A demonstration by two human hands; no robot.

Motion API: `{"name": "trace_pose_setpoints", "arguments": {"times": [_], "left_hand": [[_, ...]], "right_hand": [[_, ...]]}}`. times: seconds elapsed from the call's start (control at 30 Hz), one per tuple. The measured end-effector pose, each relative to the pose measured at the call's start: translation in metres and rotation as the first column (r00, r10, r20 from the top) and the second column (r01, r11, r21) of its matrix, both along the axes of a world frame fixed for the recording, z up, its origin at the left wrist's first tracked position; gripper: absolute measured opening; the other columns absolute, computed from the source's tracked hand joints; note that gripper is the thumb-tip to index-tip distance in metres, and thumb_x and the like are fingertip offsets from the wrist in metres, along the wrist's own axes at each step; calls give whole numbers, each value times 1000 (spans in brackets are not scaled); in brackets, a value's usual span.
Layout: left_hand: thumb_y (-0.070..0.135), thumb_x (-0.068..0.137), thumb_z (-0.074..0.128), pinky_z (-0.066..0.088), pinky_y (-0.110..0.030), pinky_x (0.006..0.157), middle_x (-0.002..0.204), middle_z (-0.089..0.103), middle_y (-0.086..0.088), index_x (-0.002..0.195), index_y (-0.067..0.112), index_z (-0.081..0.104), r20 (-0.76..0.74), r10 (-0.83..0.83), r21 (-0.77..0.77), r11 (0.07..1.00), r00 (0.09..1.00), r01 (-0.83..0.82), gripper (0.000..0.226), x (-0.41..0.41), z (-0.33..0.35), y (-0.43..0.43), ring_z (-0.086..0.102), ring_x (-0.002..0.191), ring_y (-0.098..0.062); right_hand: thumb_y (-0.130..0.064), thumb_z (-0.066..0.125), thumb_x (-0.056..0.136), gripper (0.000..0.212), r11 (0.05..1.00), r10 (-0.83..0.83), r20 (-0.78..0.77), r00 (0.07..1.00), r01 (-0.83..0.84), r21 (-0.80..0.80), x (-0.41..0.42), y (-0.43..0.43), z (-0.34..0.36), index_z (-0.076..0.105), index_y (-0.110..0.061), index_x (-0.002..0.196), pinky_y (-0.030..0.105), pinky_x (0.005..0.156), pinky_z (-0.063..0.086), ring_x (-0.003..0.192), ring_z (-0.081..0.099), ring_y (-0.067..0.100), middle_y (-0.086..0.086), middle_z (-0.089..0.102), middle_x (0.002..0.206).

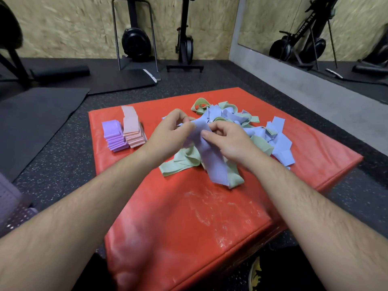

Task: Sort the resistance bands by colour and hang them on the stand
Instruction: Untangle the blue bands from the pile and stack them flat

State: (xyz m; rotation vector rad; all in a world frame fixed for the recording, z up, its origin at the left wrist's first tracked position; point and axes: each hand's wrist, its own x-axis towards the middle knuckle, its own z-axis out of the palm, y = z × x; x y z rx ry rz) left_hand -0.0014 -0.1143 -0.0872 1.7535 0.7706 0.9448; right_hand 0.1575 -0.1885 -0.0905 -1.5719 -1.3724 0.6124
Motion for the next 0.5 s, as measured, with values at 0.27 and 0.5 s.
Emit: {"name": "trace_pose_setpoints", "arguments": {"times": [0.27, 0.5], "left_hand": [[27, 95, 66, 49, -26, 62, 81, 48, -4, 90, 17, 40, -136, -138, 2, 990, 981, 139, 28, -37, -2, 2, 50, 66, -14], [17, 78, 81, 39, -32, 61, 82, 51, 1, 99, 35, 44, -578, -188, 109, 947, 794, 303, 46, -75, -1, 2, 44, 65, -12]], "right_hand": [[-18, 61, 98, 17, 989, 110, -105, 988, -119, -86, -13, -8, 6, 54, -20, 113, 25, 59, 41, 52, 47, 10, -6, 51, 56], [-25, 80, 72, 48, 935, 309, 282, 908, -237, -262, -10, -21, 4, 47, -44, 100, 40, 67, 47, 72, 50, 19, 3, 54, 88]]}}
